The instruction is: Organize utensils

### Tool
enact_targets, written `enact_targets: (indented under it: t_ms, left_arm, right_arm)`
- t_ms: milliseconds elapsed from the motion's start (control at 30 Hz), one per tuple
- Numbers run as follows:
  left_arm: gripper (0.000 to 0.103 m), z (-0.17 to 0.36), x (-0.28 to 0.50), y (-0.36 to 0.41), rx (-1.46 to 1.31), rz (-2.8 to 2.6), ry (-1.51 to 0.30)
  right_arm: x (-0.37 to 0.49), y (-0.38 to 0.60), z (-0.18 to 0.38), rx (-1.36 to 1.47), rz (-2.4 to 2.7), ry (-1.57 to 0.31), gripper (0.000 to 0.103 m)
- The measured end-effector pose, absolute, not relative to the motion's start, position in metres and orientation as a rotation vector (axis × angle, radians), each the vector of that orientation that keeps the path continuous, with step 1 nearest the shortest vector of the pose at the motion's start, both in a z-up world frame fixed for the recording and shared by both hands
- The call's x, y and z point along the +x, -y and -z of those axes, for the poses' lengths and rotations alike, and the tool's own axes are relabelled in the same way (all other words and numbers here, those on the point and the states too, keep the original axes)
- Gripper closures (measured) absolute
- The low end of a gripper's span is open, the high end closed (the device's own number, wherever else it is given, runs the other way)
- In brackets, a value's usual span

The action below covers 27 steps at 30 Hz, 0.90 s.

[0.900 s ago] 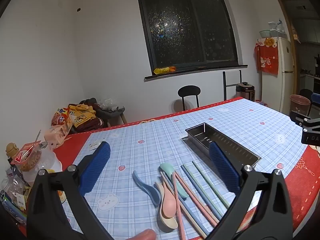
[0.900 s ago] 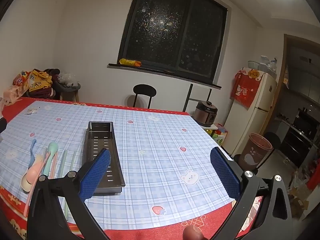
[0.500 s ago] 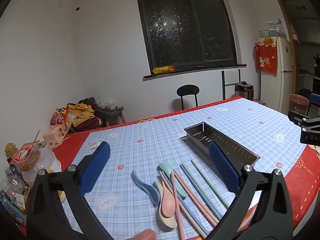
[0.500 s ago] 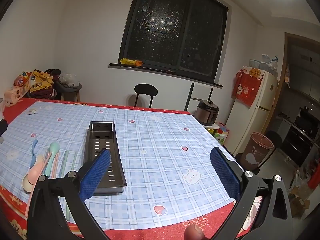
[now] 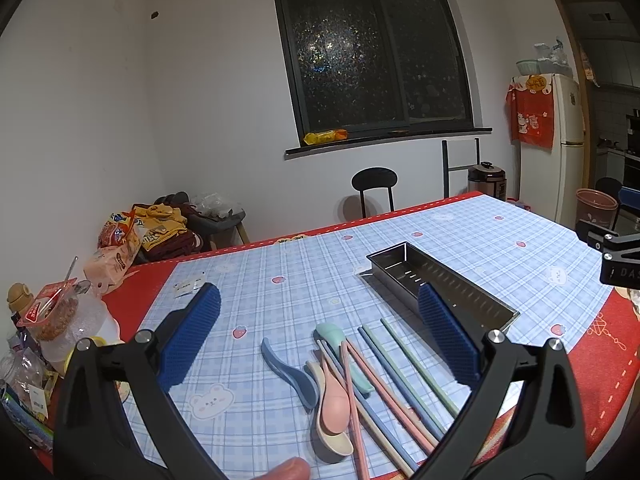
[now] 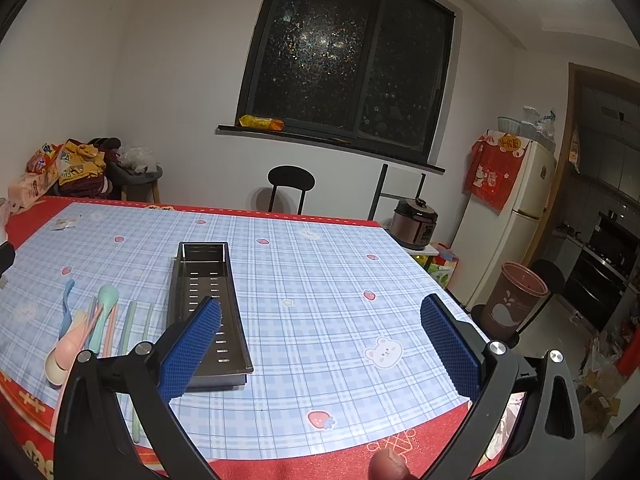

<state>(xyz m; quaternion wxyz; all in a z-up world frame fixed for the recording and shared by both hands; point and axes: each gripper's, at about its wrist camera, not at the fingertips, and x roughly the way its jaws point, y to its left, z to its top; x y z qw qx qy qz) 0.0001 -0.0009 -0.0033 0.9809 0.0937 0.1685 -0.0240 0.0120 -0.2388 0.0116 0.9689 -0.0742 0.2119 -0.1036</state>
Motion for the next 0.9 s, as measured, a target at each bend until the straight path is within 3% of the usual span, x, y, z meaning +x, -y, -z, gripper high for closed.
enact_targets:
  t_ms: [900]
  left_arm:
    - [0.005,0.0039,0.0006,0.0001,0.187,0.051,-0.343]
  right_arm:
    - [0.0083,0.2416,-0.0117,-0.146,0.211,-0.435,0.005]
